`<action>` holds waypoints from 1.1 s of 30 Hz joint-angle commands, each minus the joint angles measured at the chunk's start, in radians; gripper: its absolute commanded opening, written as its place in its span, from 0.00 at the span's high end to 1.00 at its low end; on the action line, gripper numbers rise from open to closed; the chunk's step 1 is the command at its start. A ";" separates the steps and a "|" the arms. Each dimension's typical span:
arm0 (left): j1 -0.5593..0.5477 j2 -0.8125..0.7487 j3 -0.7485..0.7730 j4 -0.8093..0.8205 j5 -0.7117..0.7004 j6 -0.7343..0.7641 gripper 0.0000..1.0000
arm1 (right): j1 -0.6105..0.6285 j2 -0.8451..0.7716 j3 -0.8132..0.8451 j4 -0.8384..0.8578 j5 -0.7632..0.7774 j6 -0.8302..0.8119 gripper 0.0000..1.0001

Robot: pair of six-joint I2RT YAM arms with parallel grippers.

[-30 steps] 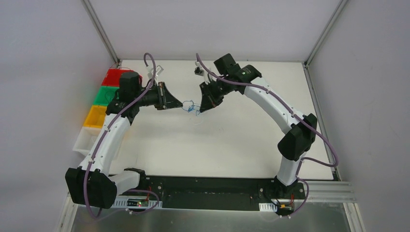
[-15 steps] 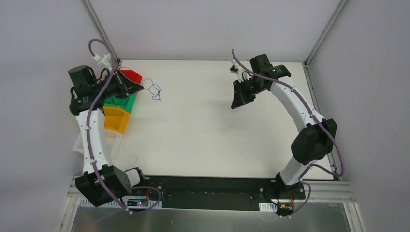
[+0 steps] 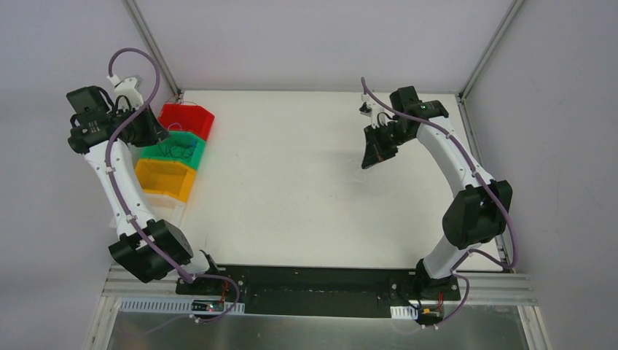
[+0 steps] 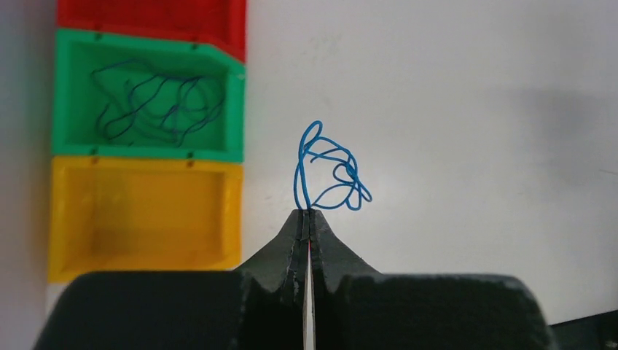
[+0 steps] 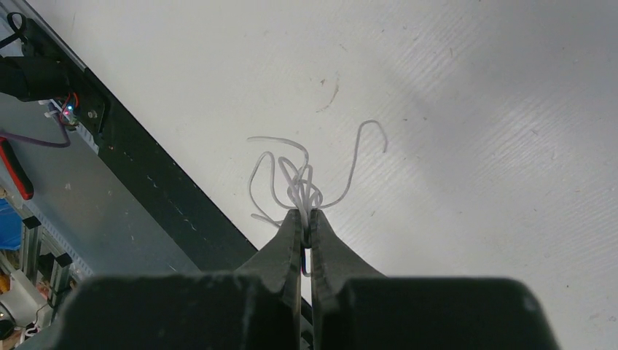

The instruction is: Untangle the cables

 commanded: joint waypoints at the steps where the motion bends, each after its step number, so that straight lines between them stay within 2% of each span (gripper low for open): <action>1: 0.081 0.020 0.004 -0.191 -0.289 0.255 1.00 | 0.005 -0.051 0.027 -0.005 -0.046 0.021 1.00; 5: 0.200 0.062 -0.001 -0.199 -0.308 0.328 1.00 | 0.010 -0.029 0.068 0.002 -0.079 0.065 1.00; 9: 0.258 0.139 -0.002 -0.175 -0.283 0.334 1.00 | 0.029 0.014 0.124 0.011 -0.102 0.103 1.00; 15: 0.260 0.219 -0.046 -0.046 -0.316 0.311 1.00 | 0.085 0.078 0.252 0.011 -0.127 0.161 1.00; 21: 0.256 0.244 -0.035 -0.001 -0.301 0.285 1.00 | 0.141 0.096 0.315 0.027 -0.133 0.208 1.00; 22: 0.250 0.246 -0.033 0.000 -0.305 0.285 0.97 | 0.149 0.094 0.318 0.029 -0.136 0.213 1.00; 24: 0.241 0.242 -0.031 0.001 -0.305 0.288 0.68 | 0.163 0.094 0.329 0.033 -0.140 0.228 1.00; 25: 0.236 0.228 -0.033 0.000 -0.294 0.283 0.57 | 0.169 0.094 0.339 0.036 -0.144 0.239 1.00; 26: 0.228 0.206 -0.039 -0.001 -0.265 0.278 0.51 | 0.177 0.096 0.353 0.041 -0.148 0.249 1.00; 30: 0.197 0.047 -0.091 -0.005 0.060 0.184 0.35 | 0.209 0.108 0.418 0.067 -0.182 0.311 1.00; 33: 0.072 -0.054 -0.155 -0.003 0.252 0.111 0.28 | 0.226 0.120 0.457 0.102 -0.235 0.365 1.00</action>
